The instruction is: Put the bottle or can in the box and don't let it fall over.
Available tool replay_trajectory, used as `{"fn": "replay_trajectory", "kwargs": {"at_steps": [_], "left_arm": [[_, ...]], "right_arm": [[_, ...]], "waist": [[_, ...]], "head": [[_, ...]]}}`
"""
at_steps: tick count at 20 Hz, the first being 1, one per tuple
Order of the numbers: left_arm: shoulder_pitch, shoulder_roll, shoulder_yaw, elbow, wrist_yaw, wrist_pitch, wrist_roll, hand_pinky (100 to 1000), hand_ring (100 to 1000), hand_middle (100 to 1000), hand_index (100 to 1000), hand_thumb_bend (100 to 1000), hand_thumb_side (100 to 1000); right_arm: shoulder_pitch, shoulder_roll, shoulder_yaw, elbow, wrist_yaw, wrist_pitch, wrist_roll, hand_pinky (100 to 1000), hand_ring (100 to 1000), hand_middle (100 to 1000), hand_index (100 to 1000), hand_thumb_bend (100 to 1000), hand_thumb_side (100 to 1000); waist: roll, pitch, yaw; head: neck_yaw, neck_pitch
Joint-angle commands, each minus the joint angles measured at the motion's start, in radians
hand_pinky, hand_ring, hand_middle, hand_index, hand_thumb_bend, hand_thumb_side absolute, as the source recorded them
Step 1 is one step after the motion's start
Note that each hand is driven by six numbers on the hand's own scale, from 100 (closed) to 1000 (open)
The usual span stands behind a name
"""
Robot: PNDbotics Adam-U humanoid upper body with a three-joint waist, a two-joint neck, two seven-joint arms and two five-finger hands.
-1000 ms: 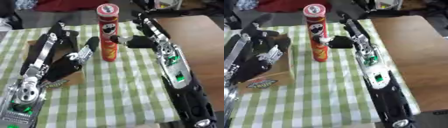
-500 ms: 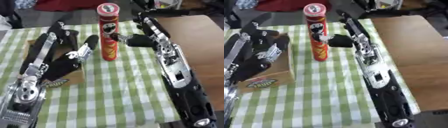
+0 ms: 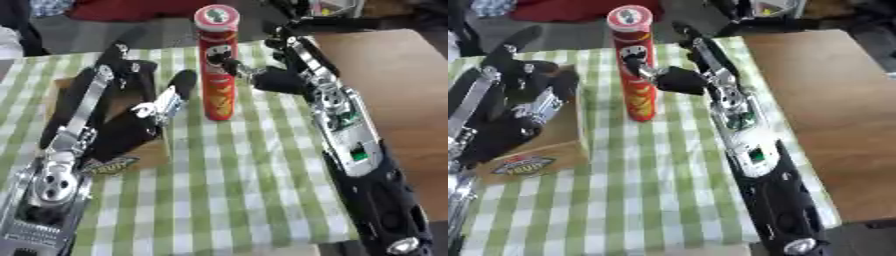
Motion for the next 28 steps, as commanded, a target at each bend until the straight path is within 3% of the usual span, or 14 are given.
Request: {"fn": "replay_trajectory", "kwargs": {"at_steps": [1,28], "left_arm": [[-0.006,0.002,0.006,-0.021,-0.005,0.005,0.000,860,824,307,990,433,643],[-0.012,-0.010,0.019,-0.009,-0.016,0.011,0.012,861,827,294,1000,420,658]], "right_arm": [[-0.008,-0.005,-0.004,-0.006,-0.004,0.001,-0.001,1000,1000,1000,1000,512,384],[-0.039,-0.010,-0.004,0.029,0.018,-0.015,0.040,1000,1000,1000,1000,446,455]], "waist": [[0.000,-0.006,0.003],[0.002,0.039,0.018]], "head": [[0.006,-0.004],[0.013,-0.040]]}}
